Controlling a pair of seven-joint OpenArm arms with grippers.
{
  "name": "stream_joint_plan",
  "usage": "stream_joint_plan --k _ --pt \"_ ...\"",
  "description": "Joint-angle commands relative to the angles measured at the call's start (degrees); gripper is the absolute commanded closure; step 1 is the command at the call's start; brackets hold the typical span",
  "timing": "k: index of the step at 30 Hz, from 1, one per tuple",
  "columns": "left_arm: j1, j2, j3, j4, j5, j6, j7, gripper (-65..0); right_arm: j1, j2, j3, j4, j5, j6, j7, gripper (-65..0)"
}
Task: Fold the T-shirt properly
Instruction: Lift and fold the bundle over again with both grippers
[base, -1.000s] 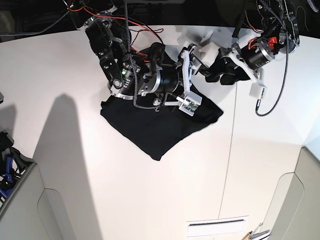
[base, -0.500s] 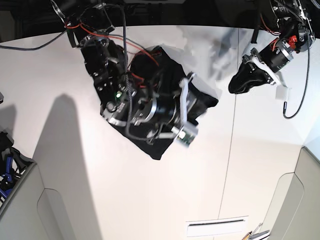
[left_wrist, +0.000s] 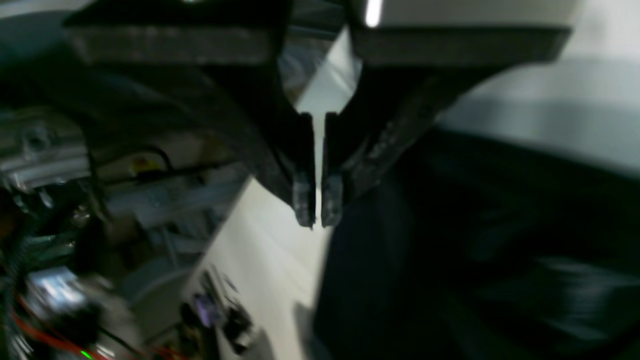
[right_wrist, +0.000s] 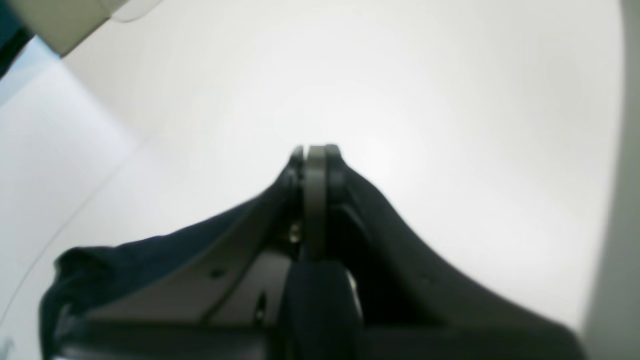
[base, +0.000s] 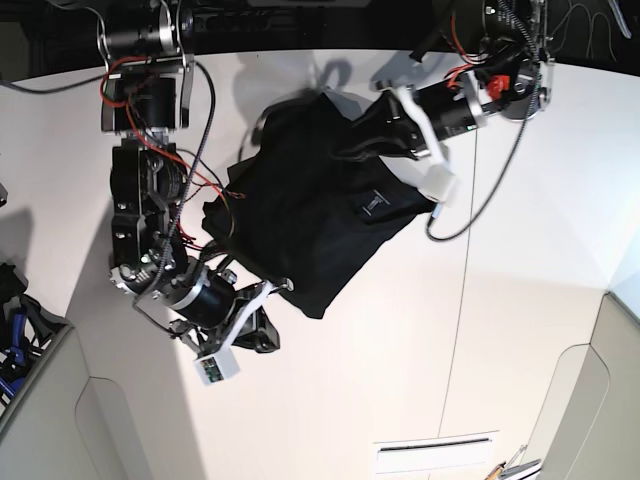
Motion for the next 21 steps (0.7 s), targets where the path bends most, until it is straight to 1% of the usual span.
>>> stream_joint_plan --k 1,2,3,5,8,11,13,17,21 --pt "-0.11 0.72 1.11 1.05 -0.13 -0.56 -0.92 -3.0 2.71 -0.35 -0.31 -2.03 1.18 1.22 1.73 0.0" --pt "-0.13 1.51 2.21 1.03 1.55 -0.56 -0.96 -3.0 4.13 -0.35 -0.83 -5.31 1.77 2.34 1.86 0.0" --pt "-0.15 2.34 3.13 0.98 3.23 -0.56 -1.01 -3.0 5.46 -0.35 -1.62 -8.57 2.19 2.69 1.86 0.0" --pt "-0.15 3.85 4.22 0.92 6.01 -0.56 -1.44 -3.0 7.87 -0.37 -4.04 -14.29 2.54 2.75 1.88 0.0" --pt "-0.15 4.76 4.39 0.28 8.46 -0.56 -2.73 -3.0 10.21 -0.39 -8.52 -20.22 2.67 2.75 2.97 0.0" --pt "-0.17 4.76 4.39 -1.18 10.93 -0.56 -6.08 -3.0 10.14 -0.33 -11.98 -21.33 2.62 2.73 3.30 0.0" --pt "-0.33 4.76 4.39 -2.60 12.57 -0.56 -7.65 -3.0 9.84 -0.33 -13.03 -21.35 2.27 2.73 3.30 0.0" --pt "-1.49 4.76 4.28 -5.77 14.49 -0.56 -7.87 -3.0 9.70 -0.20 -13.16 -21.35 1.36 2.73 3.13 0.0" --pt "-3.28 4.74 2.75 -7.96 14.49 -0.56 -7.87 -3.0 9.60 0.74 -13.16 -21.35 1.38 2.67 2.40 0.0"
